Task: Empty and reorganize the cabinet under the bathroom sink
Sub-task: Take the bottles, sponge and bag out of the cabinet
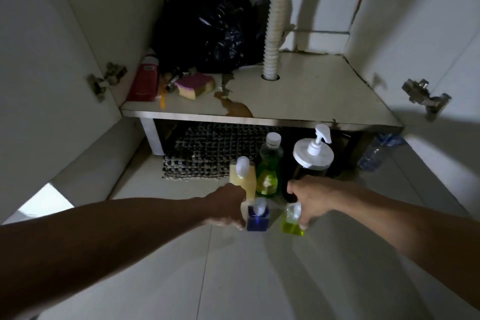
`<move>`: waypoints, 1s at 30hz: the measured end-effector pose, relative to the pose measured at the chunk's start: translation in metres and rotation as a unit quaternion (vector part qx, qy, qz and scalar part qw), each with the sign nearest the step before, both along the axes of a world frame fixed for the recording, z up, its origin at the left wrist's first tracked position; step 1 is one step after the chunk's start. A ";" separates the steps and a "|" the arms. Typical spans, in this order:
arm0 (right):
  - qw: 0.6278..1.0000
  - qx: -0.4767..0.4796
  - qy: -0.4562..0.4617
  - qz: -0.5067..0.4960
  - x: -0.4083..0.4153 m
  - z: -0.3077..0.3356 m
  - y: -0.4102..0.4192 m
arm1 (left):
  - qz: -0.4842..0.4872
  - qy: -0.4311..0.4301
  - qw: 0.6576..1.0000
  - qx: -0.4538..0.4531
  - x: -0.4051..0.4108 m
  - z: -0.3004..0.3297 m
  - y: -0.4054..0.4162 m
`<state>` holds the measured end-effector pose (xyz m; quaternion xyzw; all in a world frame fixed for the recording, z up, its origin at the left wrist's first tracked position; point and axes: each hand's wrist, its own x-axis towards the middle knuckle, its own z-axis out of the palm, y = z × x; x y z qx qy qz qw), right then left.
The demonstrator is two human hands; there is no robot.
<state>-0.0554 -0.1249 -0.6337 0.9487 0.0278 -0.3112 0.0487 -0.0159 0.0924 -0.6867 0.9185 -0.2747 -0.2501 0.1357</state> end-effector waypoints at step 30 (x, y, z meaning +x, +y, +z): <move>0.944 0.191 -0.260 -0.072 0.263 0.096 0.174 | 0.292 -0.280 0.906 -0.121 0.257 0.135 0.116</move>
